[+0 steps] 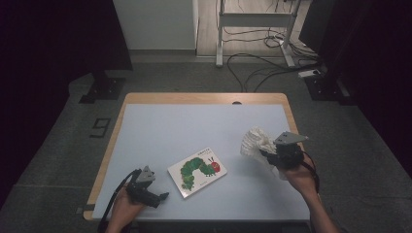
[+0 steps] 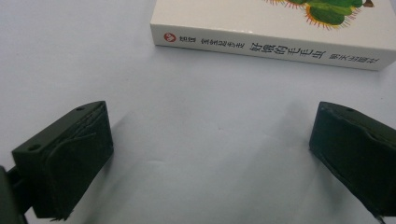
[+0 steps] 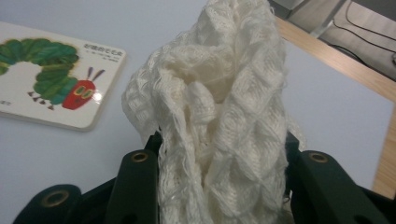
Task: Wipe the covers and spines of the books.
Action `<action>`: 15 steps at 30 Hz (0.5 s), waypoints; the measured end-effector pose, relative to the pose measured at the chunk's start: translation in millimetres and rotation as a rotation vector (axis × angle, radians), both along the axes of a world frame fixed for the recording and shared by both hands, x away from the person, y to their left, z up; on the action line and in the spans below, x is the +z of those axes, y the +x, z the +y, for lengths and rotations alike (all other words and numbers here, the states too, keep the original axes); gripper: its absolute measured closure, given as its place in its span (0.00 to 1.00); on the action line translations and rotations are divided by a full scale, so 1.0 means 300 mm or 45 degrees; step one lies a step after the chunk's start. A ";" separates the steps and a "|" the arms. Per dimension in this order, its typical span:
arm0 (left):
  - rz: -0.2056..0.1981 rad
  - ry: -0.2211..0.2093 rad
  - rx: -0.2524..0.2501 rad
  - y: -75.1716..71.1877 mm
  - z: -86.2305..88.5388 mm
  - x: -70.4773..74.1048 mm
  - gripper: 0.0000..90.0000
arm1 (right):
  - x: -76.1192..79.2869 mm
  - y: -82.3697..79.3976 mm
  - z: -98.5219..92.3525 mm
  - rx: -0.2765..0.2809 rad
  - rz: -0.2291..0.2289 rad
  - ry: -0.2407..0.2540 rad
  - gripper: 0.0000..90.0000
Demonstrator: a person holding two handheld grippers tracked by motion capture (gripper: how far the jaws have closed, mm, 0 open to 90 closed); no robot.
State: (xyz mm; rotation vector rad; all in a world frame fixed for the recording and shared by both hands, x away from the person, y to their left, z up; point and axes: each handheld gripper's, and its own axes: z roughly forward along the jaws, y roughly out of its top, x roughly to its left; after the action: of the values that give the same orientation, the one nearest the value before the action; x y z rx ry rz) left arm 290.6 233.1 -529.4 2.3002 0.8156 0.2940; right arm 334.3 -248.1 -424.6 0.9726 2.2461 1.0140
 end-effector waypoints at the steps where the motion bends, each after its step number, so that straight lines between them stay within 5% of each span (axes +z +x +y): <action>1: 0.000 0.000 0.000 0.000 0.000 0.000 0.00 | -0.001 -0.002 -0.008 -0.009 0.001 -0.003 0.64; 15: -0.001 -0.003 0.003 0.000 0.000 0.000 0.00 | -0.143 -0.014 -0.051 -0.077 0.059 -0.043 0.63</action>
State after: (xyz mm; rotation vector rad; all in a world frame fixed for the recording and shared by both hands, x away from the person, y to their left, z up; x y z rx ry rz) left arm 290.5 233.0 -529.5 2.2970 0.8178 0.2951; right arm 330.3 -263.5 -467.7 1.0536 2.2496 0.9337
